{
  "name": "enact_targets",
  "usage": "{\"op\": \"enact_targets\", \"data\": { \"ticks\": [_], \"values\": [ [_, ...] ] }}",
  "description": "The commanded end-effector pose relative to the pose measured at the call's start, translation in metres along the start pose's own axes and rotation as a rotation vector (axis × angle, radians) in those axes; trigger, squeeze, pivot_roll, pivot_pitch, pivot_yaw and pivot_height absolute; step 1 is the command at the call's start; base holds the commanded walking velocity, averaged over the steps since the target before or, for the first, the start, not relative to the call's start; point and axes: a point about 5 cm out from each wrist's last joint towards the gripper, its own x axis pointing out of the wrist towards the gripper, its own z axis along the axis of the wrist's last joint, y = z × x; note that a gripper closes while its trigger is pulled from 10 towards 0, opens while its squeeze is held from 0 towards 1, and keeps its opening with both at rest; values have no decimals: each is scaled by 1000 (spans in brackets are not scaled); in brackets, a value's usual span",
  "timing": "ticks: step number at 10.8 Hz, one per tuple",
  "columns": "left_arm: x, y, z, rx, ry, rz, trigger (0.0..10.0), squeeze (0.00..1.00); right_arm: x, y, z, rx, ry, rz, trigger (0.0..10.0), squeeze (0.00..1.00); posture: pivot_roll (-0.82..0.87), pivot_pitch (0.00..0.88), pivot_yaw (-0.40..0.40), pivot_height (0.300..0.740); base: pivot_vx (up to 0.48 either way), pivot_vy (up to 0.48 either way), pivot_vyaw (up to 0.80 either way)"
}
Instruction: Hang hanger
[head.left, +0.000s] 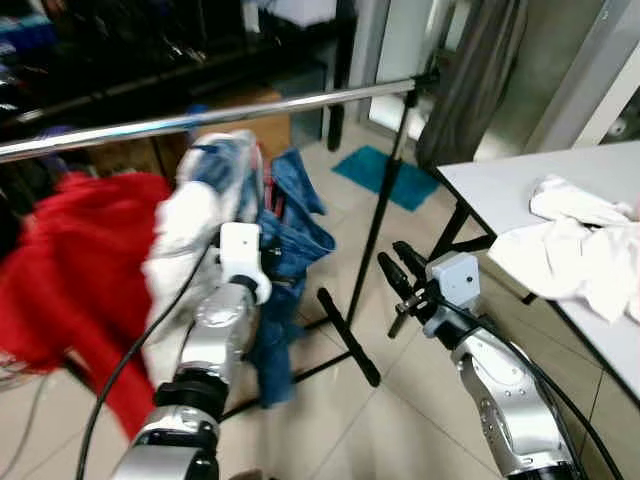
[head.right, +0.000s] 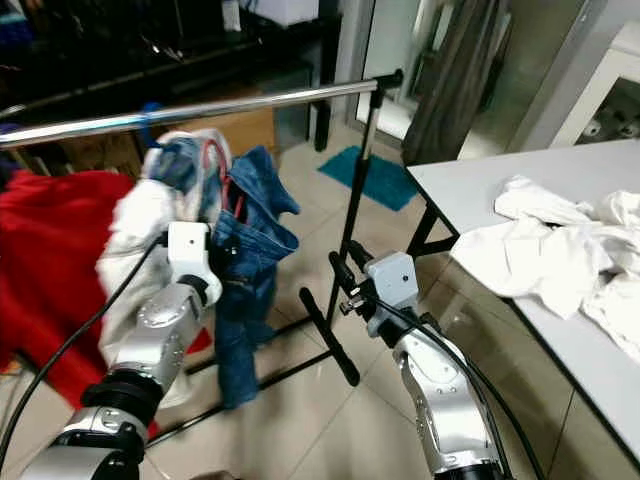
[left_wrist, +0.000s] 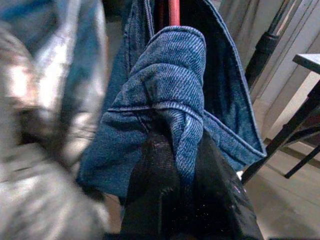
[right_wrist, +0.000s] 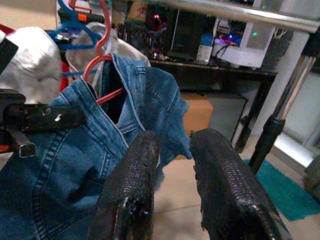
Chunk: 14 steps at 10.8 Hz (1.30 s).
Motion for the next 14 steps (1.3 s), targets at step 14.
{"op": "enact_targets", "data": {
  "ticks": [14],
  "values": [
    [-11, -46, 17, 408, -139, -388, 10000, 0, -1, -15, -1, -58, 31, -132, 10000, 0, 47, 14, -12, 723, 0, 0, 0]
  ]
}}
